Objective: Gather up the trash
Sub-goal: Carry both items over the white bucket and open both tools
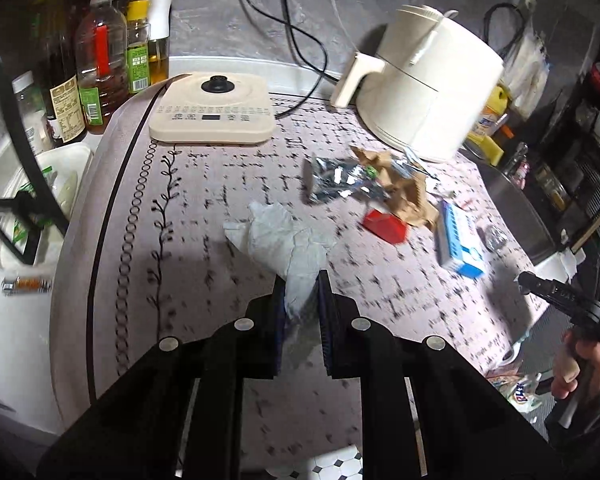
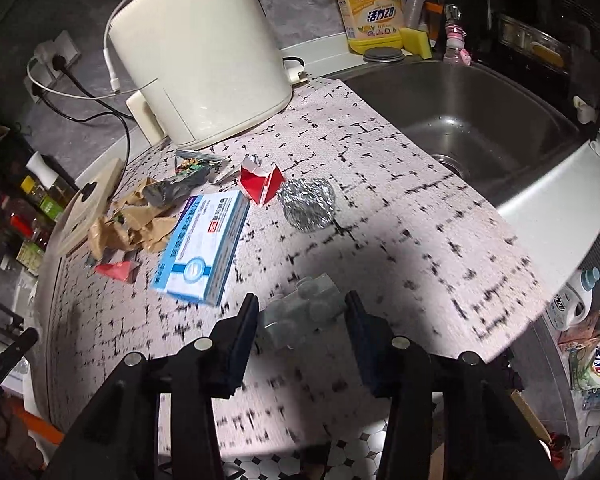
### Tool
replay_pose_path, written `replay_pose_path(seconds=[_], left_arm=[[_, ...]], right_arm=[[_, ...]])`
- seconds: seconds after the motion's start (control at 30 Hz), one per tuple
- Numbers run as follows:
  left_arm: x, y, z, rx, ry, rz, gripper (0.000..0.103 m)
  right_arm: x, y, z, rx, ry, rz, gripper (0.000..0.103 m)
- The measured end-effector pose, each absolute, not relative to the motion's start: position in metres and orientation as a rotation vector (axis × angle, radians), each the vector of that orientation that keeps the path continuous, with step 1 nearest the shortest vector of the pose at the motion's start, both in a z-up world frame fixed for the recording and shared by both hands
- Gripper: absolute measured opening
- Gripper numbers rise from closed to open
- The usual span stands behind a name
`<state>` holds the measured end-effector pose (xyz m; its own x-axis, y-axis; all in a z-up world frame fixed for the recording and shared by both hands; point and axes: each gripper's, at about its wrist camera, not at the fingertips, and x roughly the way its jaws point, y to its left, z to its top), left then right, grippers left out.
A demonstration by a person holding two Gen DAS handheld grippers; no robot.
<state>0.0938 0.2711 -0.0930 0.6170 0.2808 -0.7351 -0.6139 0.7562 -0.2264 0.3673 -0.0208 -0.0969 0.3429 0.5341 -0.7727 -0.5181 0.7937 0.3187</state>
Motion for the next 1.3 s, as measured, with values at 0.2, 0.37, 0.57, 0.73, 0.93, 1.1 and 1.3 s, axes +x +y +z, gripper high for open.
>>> replay_pose_path(seconds=[0.2, 0.37, 0.57, 0.73, 0.93, 1.1, 1.3], left_arm=[[0.091, 0.231, -0.086, -0.486, 0.734, 0.517, 0.015], [0.1, 0.193, -0.081, -0.466, 0.736, 0.467, 0.015], [0.117, 0.148, -0.081, -0.44, 0.752, 0.401, 0.015], [0.131, 0.113, -0.082, -0.413, 0.765, 0.34, 0.015], [0.147, 0.068, -0.087, -0.382, 0.79, 0.26, 0.015], [0.158, 0.028, -0.091, -0.364, 0.799, 0.192, 0.015], [0.166, -0.015, -0.108, -0.361, 0.833, 0.109, 0.015]], right_arm=[[0.356, -0.074, -0.084, 0.027, 1.002, 0.682, 0.044], [0.345, -0.125, -0.077, 0.05, 0.989, 0.654, 0.044], [0.339, -0.186, -0.081, 0.077, 0.996, 0.592, 0.045], [0.329, -0.233, -0.092, 0.091, 1.018, 0.538, 0.045], [0.308, -0.281, -0.11, 0.126, 1.055, 0.491, 0.045], [0.289, -0.315, -0.123, 0.143, 1.084, 0.462, 0.045], [0.268, -0.347, -0.135, 0.142, 1.115, 0.436, 0.045]])
